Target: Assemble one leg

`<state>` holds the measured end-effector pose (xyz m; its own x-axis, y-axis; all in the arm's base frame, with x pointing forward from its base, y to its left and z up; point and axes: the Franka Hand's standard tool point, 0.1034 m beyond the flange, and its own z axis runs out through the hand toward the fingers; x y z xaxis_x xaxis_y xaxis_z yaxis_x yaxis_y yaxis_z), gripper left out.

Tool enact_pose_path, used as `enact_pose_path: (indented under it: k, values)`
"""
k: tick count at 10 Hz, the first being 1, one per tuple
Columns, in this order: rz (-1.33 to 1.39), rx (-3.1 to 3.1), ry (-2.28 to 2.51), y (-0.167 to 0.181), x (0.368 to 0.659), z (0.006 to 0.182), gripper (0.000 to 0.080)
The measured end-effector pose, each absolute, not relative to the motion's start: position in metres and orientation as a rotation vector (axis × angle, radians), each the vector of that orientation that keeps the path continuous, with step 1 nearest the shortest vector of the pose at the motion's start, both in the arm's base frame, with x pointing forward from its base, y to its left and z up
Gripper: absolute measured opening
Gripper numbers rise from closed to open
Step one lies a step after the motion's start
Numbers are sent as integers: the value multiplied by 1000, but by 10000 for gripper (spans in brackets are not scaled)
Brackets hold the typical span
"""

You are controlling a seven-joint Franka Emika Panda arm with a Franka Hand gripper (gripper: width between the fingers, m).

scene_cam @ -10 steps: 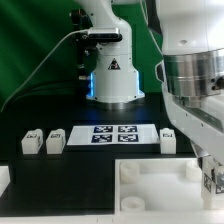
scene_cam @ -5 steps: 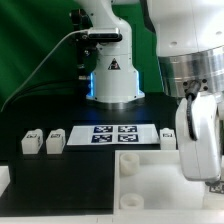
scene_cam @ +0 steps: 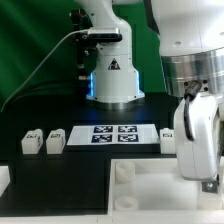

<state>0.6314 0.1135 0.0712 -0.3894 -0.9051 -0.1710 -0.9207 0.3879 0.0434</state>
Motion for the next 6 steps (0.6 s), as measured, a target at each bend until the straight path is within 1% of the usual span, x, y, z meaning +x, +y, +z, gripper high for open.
enact_pose_path:
  k: [1,2,4,6]
  values:
    - [202,-1674,2514,118,628,69,632]
    - [204,-1689,2504,125,625,72,645]
    - [219,-1710,2480,131,623,85,649]
    - [243,-1726,2485,132,621,84,649]
